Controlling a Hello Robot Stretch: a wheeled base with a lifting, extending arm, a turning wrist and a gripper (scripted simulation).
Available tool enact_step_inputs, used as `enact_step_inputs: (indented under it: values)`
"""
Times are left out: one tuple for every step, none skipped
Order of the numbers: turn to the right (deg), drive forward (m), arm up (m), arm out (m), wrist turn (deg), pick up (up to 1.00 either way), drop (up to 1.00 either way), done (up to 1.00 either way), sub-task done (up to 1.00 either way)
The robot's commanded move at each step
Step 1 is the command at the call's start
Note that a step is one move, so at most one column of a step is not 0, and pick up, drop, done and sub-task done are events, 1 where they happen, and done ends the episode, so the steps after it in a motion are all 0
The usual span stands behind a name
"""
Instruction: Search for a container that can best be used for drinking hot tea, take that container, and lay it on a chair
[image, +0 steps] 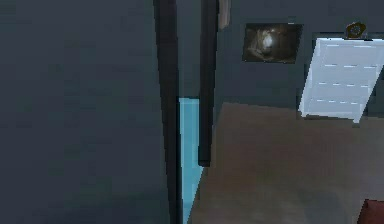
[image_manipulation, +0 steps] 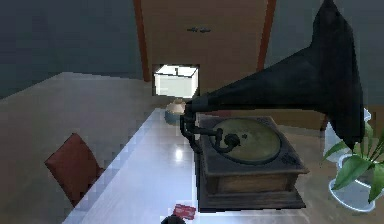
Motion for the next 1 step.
enact_step_inputs:
  values:
    - [0.0,0.0,0.0,0.04,0.0,0.0,0.0,0.0,0.0]
